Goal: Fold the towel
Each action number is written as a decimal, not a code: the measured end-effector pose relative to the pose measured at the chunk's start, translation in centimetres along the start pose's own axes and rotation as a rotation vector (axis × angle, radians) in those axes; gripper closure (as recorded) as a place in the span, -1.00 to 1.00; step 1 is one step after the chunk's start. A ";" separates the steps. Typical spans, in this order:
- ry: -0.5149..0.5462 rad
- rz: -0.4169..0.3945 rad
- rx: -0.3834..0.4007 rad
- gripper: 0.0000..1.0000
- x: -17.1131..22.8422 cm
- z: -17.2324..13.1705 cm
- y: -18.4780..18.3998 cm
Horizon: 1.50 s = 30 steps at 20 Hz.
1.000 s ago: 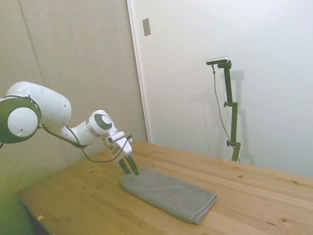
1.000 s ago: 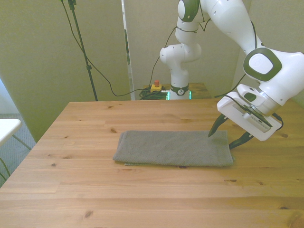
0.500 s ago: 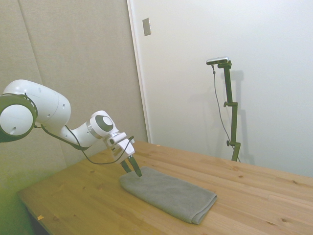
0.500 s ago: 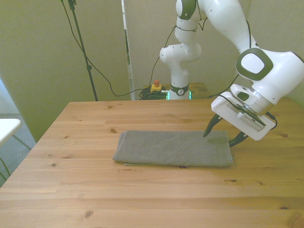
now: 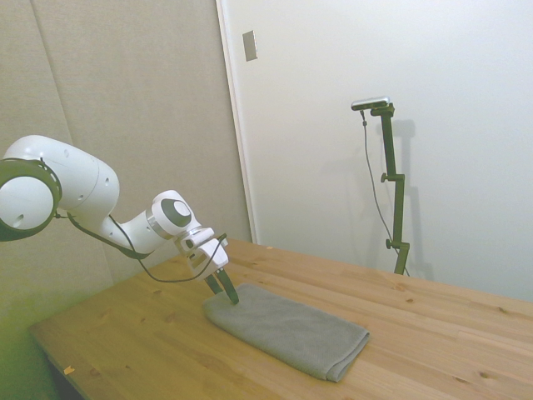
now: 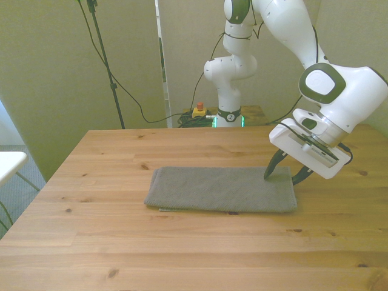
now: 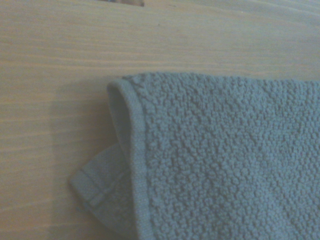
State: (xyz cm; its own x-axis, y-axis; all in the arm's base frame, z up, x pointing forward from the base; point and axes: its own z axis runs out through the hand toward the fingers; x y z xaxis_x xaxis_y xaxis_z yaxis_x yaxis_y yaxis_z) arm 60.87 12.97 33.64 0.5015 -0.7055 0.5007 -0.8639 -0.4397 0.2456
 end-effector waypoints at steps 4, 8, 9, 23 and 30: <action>-0.002 -0.005 -0.001 1.00 -0.3 0.2 0.1; -0.003 -0.008 -0.001 1.00 -0.5 0.3 0.1; -0.003 -0.007 0.000 1.00 -0.4 0.3 0.2; -0.025 0.144 0.094 1.00 8.8 -4.3 7.6; -0.071 0.217 0.126 1.00 14.9 -3.2 13.6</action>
State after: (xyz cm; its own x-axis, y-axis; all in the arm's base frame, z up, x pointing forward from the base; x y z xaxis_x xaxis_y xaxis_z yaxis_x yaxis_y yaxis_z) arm 56.47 -1.78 47.10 0.3107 -0.8262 0.4700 -0.9412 -0.3364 0.0310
